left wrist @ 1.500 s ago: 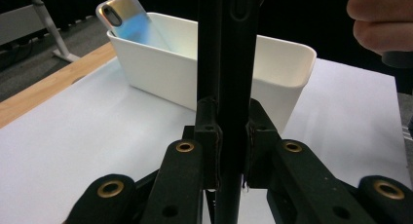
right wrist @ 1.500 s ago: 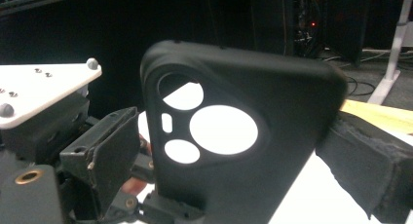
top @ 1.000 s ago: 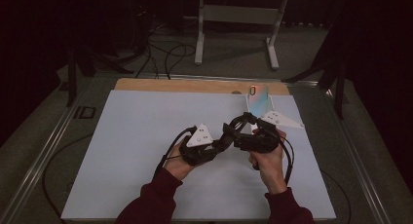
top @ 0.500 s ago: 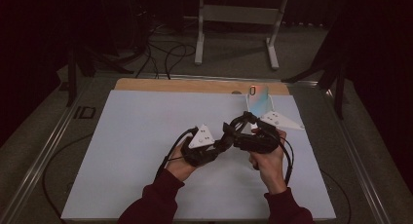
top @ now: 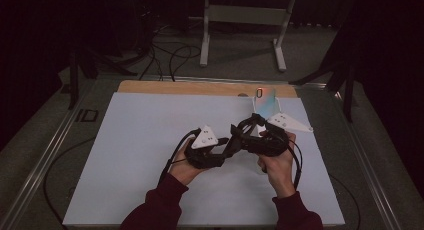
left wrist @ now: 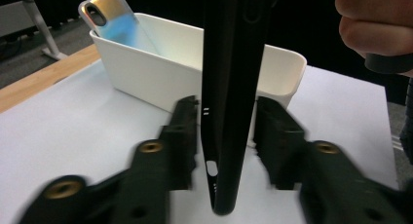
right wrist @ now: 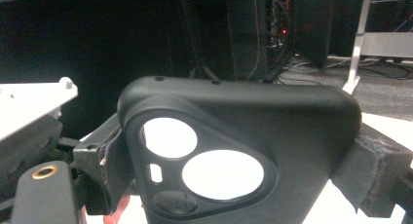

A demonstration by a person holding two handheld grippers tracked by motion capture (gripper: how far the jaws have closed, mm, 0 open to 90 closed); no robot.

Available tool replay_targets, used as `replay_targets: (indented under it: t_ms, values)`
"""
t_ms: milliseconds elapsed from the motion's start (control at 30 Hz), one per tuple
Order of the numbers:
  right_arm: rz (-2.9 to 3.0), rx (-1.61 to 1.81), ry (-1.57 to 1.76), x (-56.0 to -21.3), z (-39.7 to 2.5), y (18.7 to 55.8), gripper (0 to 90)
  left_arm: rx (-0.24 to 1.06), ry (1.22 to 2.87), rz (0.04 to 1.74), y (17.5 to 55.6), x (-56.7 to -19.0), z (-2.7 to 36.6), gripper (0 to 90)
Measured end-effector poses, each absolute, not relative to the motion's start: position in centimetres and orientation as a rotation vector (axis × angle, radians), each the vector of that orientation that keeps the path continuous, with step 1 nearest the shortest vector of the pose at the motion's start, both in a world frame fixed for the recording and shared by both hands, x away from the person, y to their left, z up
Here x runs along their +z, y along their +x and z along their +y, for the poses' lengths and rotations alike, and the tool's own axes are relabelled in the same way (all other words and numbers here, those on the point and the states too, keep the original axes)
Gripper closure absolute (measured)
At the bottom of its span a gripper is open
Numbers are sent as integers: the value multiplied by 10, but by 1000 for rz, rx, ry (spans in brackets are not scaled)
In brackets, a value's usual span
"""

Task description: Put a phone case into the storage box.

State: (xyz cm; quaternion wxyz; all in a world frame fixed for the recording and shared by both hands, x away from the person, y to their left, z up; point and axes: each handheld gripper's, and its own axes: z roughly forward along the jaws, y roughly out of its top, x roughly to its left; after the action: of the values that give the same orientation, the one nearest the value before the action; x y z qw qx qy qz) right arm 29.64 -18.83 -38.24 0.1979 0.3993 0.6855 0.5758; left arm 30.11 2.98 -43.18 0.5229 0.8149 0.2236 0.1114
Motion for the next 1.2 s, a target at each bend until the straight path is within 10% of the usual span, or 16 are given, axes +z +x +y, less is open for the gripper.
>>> replay_targets:
  t_ms: [267, 1200]
  values:
    - [1915, 1592, 1122, -381, -192, 301, 135, 369, 1924, 669, 306, -429, 43, 145]
    - [1881, 1546, 1123, -369, -205, 319, 134, 438, 1974, 814, 304, -440, 112, 0]
